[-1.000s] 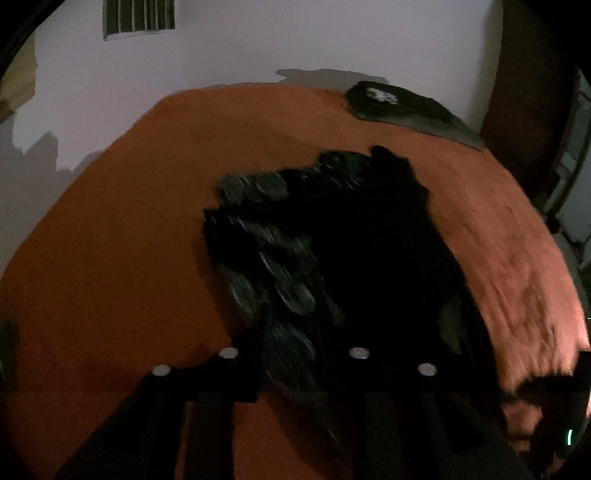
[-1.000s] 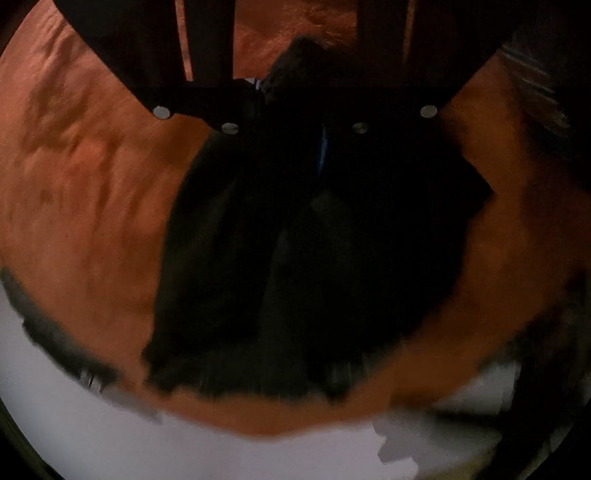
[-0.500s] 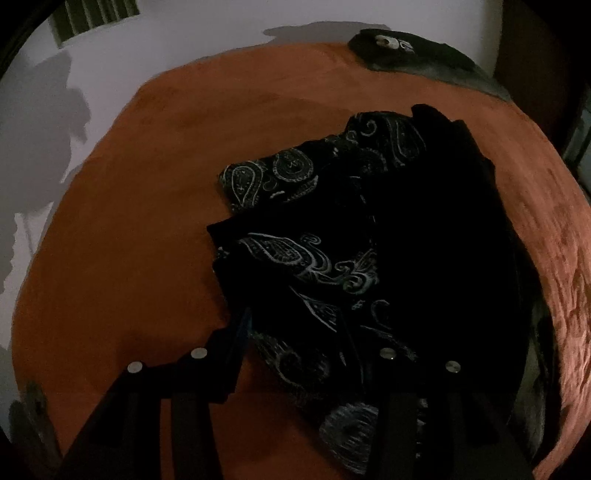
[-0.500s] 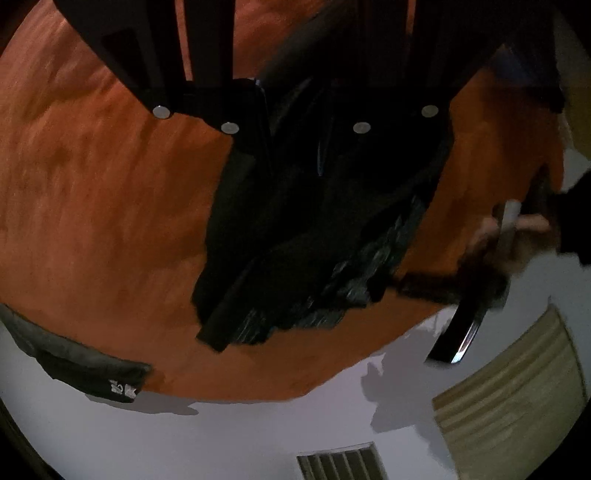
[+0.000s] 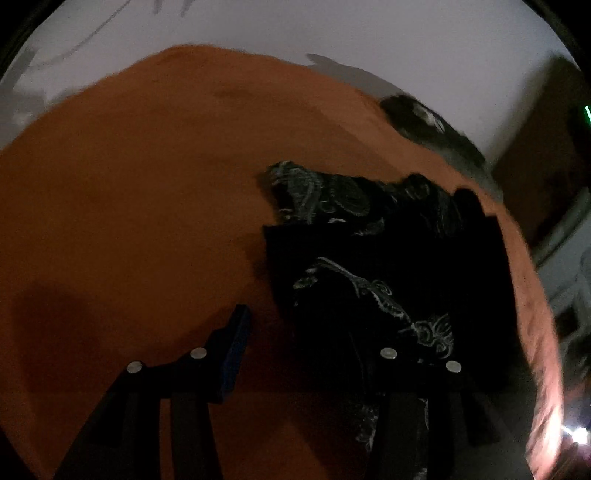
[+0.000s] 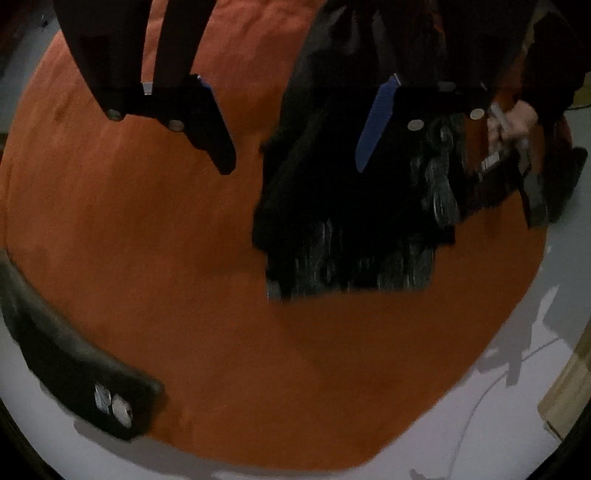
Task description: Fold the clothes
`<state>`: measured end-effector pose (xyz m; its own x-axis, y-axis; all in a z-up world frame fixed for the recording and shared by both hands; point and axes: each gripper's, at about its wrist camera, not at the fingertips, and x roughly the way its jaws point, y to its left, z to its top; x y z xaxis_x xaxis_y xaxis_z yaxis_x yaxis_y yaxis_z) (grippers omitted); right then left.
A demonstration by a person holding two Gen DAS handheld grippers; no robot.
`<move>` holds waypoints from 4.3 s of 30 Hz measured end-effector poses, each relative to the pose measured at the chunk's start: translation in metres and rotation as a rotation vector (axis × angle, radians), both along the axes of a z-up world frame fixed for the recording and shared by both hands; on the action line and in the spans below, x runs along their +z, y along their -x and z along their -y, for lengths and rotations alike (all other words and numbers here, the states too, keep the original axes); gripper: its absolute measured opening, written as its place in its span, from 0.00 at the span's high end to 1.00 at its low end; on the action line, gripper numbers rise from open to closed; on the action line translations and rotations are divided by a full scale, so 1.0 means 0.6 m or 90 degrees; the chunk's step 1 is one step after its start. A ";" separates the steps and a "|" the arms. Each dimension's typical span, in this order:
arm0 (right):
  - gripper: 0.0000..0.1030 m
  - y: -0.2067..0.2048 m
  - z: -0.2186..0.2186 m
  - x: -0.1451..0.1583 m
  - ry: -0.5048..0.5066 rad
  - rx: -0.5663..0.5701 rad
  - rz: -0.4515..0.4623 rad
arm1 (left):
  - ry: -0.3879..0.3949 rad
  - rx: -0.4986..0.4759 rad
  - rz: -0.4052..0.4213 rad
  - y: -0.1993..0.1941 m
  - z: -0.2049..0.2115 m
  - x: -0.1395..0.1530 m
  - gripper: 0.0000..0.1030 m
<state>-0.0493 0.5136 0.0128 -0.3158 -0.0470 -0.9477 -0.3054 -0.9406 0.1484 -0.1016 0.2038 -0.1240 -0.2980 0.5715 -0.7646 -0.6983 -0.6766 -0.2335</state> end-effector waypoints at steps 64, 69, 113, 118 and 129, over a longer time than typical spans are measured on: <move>0.71 -0.090 -0.064 -0.148 0.119 -0.128 -0.119 | 0.077 -0.026 0.160 -0.033 -0.186 0.004 0.53; 0.71 -0.099 -0.059 -0.157 0.151 -0.142 -0.122 | 0.086 -0.025 0.077 -0.052 -0.218 0.007 0.54; 0.43 -0.129 -0.067 -0.172 0.066 -0.128 -0.155 | -0.030 0.060 0.137 -0.022 0.016 0.035 0.77; 0.43 -0.140 -0.028 -0.188 0.073 -0.073 -0.134 | -0.018 0.018 0.196 -0.114 0.048 0.021 0.75; 0.43 -0.144 -0.028 -0.200 0.115 -0.102 -0.126 | 0.023 0.017 0.154 -0.184 0.033 -0.006 1.00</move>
